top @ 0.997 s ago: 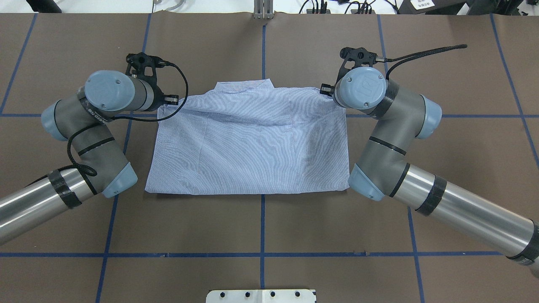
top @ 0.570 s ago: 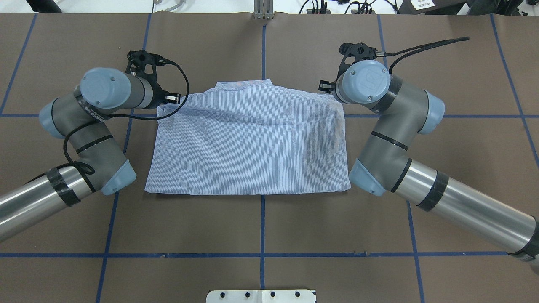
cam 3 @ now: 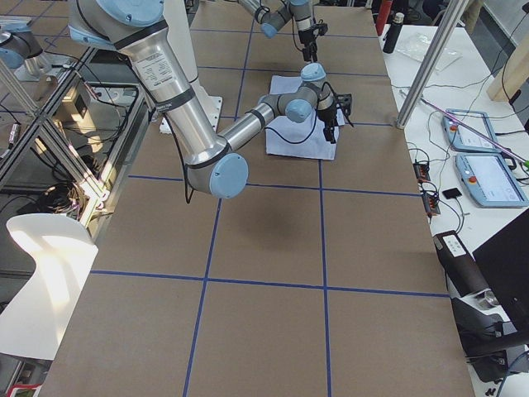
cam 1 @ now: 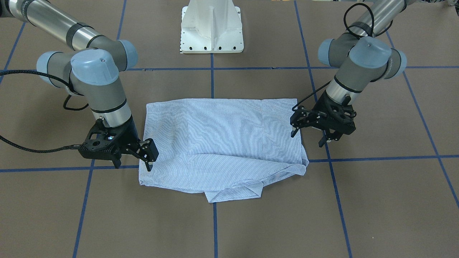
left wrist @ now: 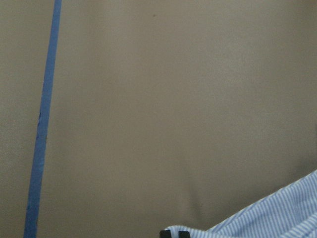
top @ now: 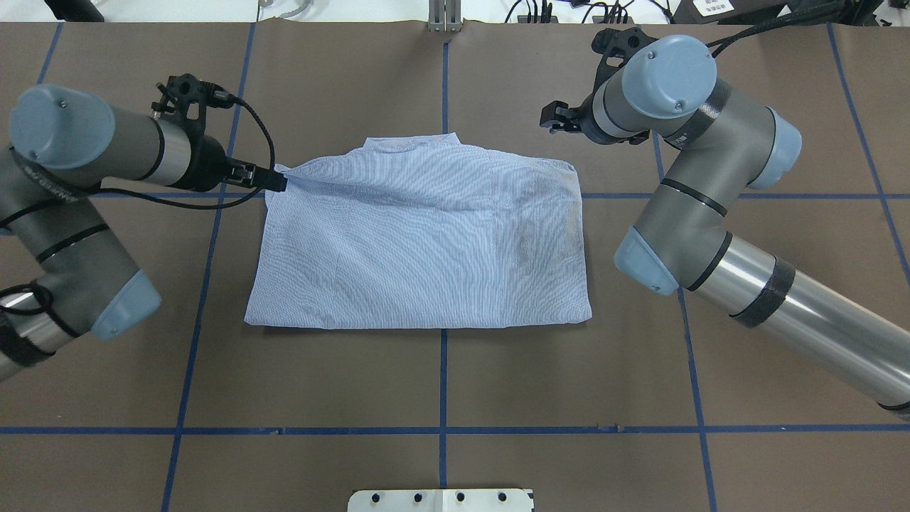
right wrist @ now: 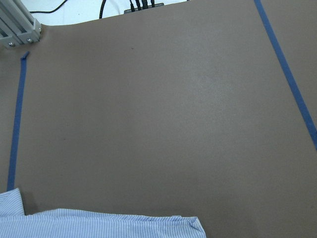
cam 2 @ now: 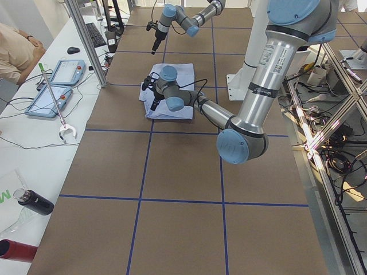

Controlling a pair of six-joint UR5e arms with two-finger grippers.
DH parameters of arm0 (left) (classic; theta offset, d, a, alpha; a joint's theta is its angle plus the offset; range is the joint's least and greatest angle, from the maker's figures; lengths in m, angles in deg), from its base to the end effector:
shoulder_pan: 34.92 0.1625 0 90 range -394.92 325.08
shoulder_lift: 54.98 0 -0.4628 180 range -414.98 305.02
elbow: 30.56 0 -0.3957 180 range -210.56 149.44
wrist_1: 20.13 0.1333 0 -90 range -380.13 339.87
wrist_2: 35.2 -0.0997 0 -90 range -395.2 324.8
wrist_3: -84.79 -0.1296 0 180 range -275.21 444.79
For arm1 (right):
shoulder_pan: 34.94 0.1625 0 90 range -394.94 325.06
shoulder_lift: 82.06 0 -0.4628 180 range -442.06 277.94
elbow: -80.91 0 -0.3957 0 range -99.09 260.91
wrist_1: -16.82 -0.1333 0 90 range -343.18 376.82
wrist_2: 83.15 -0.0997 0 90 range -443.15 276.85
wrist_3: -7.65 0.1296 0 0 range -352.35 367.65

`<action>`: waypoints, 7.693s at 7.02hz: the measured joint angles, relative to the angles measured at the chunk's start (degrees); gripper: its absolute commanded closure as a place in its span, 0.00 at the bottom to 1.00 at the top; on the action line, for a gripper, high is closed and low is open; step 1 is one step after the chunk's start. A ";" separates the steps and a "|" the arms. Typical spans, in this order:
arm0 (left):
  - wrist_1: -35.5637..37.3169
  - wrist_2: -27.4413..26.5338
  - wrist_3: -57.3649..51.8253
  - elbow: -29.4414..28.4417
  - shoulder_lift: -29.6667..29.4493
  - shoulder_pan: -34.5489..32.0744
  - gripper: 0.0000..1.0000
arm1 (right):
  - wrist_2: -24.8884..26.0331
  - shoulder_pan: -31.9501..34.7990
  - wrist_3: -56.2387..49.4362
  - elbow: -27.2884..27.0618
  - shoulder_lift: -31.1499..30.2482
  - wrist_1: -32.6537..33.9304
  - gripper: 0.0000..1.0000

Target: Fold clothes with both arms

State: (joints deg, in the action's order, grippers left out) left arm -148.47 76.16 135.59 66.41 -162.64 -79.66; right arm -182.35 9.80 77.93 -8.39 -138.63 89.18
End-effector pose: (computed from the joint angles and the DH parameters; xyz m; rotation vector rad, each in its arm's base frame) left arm 0.4032 -0.5207 0.4046 0.4769 1.0295 0.1187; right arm -0.4535 -0.6079 0.3396 0.3425 -0.8261 0.3368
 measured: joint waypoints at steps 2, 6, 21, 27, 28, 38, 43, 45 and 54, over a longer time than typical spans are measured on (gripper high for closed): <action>-1.95 -3.54 6.15 4.49 5.22 5.94 0.00 | 0.03 0.07 -0.20 -0.15 -0.41 -0.15 0.00; -3.49 -7.75 9.16 5.35 10.15 12.54 0.00 | 0.06 0.09 -0.31 -0.15 -0.53 -0.20 0.00; -2.92 -10.03 1.26 2.39 12.30 6.37 1.00 | 0.50 -0.07 -0.55 -0.67 -0.38 -0.37 0.00; -8.13 -13.78 -10.78 -47.16 -26.46 -8.11 1.00 | 1.34 -1.67 0.37 -2.38 -0.45 -0.38 0.00; -11.01 -13.87 -9.87 -53.21 -31.09 -8.12 0.79 | 1.38 -2.37 1.11 -2.90 -0.29 -0.36 0.00; -12.72 -3.69 -9.59 -34.08 -18.26 -11.29 0.00 | 17.41 -24.92 42.01 -2.30 10.25 12.21 0.26; -12.72 -3.69 -9.59 -32.73 -17.10 -11.25 0.00 | 19.42 -27.46 44.28 3.90 12.95 12.36 0.29; -12.73 -3.69 -9.59 -32.69 -17.06 -11.26 0.00 | 19.71 -27.81 44.32 4.61 12.96 12.37 0.30; -12.81 -3.61 -9.59 -32.63 -17.06 -11.30 0.00 | 21.37 -29.46 44.35 5.24 13.07 12.46 0.78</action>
State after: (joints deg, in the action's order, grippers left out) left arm -161.28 72.55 126.01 33.78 -179.70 -90.96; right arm -160.98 -19.67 122.28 -3.15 -125.56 101.64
